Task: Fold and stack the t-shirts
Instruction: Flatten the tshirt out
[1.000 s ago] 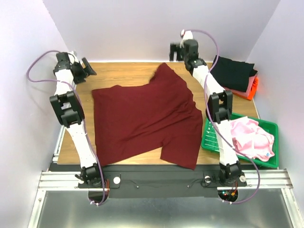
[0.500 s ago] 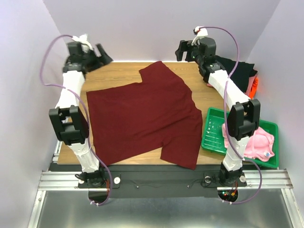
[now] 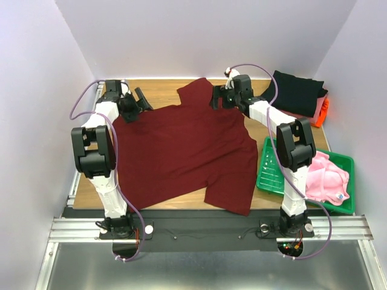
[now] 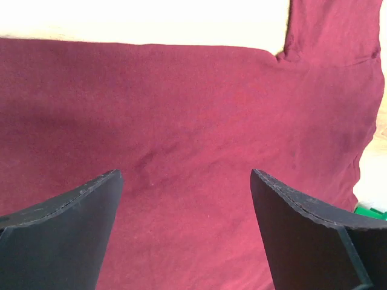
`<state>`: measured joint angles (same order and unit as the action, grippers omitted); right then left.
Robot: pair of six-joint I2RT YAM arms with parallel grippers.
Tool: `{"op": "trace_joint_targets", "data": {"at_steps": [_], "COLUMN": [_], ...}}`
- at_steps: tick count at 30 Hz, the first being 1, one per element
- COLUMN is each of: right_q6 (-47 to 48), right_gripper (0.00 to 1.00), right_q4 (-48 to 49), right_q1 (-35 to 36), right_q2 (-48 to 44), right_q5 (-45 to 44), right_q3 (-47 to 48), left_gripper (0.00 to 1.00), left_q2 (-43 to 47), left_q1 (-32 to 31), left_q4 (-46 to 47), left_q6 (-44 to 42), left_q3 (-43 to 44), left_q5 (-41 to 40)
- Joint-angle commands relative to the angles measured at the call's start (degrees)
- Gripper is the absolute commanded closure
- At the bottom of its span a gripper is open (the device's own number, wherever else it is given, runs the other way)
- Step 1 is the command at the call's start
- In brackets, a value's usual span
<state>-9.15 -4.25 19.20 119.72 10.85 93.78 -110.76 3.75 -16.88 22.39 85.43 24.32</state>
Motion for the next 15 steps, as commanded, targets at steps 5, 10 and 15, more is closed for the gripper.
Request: {"op": "trace_joint_targets", "data": {"at_steps": [5,10,15], "right_q6": [-1.66,-1.58,-1.58], "right_gripper": [0.00,0.00,0.00], "right_q4": [2.58,2.32,1.62], "right_q1": [0.31,0.31,0.31], "right_q2": [3.50,7.19,11.32], "right_q5": [0.84,0.57,-0.13], "right_q3": [1.49,2.99,5.71], "left_gripper": [0.01,0.01,0.01], "left_q2": [-2.61,-4.46,-7.36], "left_q1": [-0.14,-0.15,-0.06], "left_q4": [5.54,7.39,8.18], "left_q6": [1.95,2.13,2.48], "left_q3": [-4.47,-5.54,-4.92], "left_q5": [2.14,0.65,0.03]}}
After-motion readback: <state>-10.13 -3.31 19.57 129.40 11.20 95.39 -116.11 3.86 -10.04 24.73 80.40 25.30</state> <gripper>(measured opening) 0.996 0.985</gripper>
